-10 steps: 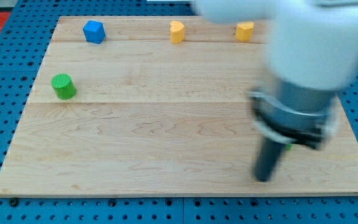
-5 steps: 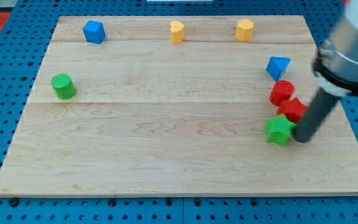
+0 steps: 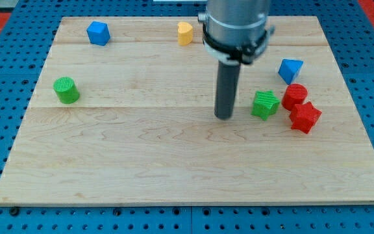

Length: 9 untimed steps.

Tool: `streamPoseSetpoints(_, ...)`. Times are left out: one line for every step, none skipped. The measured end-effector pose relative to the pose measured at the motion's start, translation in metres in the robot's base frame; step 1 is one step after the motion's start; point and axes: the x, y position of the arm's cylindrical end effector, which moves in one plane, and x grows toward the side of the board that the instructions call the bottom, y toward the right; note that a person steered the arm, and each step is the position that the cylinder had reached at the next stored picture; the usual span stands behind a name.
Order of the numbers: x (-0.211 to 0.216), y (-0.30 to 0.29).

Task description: Move the green star diagonal to the red circle

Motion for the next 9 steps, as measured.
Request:
streamPoseSetpoints(0.013, 0.056)
streamPoseSetpoints(0.017, 0.068)
streamPoseSetpoints(0.006, 0.054)
streamPoseSetpoints(-0.014, 0.058)
streamPoseSetpoints(-0.021, 0.07)
streamPoseSetpoints(-0.044, 0.072)
streamPoseSetpoints(-0.04, -0.005)
streamPoseSetpoints(-0.09, 0.01)
streamPoseSetpoints(-0.131, 0.093)
